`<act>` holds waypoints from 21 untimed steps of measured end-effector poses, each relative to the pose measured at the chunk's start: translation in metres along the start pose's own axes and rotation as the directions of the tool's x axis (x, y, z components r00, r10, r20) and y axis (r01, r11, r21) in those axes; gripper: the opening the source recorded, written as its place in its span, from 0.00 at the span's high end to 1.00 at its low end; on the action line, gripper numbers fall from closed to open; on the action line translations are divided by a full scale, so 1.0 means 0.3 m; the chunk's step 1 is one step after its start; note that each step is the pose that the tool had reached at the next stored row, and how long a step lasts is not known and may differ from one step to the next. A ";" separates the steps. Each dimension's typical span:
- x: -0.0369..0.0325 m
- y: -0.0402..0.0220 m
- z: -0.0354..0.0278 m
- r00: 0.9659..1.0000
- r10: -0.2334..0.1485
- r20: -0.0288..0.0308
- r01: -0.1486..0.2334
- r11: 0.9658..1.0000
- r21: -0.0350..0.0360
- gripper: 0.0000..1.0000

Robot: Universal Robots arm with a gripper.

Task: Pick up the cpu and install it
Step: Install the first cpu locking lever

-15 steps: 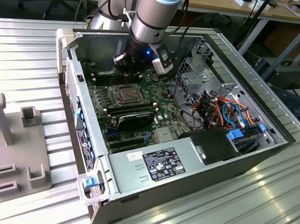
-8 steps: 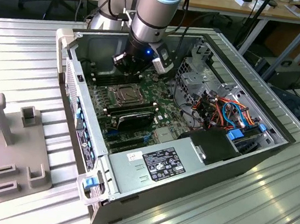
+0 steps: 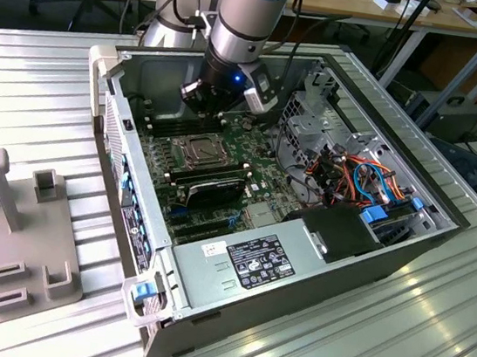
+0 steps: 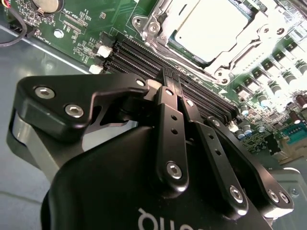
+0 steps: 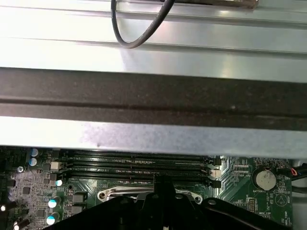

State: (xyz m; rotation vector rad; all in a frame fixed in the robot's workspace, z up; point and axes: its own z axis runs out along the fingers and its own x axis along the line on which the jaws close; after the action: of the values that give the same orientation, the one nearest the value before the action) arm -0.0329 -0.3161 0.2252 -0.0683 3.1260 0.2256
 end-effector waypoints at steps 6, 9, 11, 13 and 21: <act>0.000 0.002 -0.015 1.000 0.000 0.000 0.000 1.000 0.000 0.89; 0.000 0.002 -0.017 1.000 0.000 0.000 0.000 1.000 0.000 0.89; 0.000 0.003 -0.020 1.000 0.000 0.000 0.000 1.000 0.000 0.89; 0.000 0.003 -0.024 1.000 0.000 0.000 0.000 1.000 0.000 0.89; 0.000 0.004 -0.030 1.000 0.000 -0.002 0.000 0.999 0.045 0.89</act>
State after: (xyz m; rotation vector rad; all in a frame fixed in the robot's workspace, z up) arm -0.0329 -0.3161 0.2344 -0.0686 3.1313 0.1548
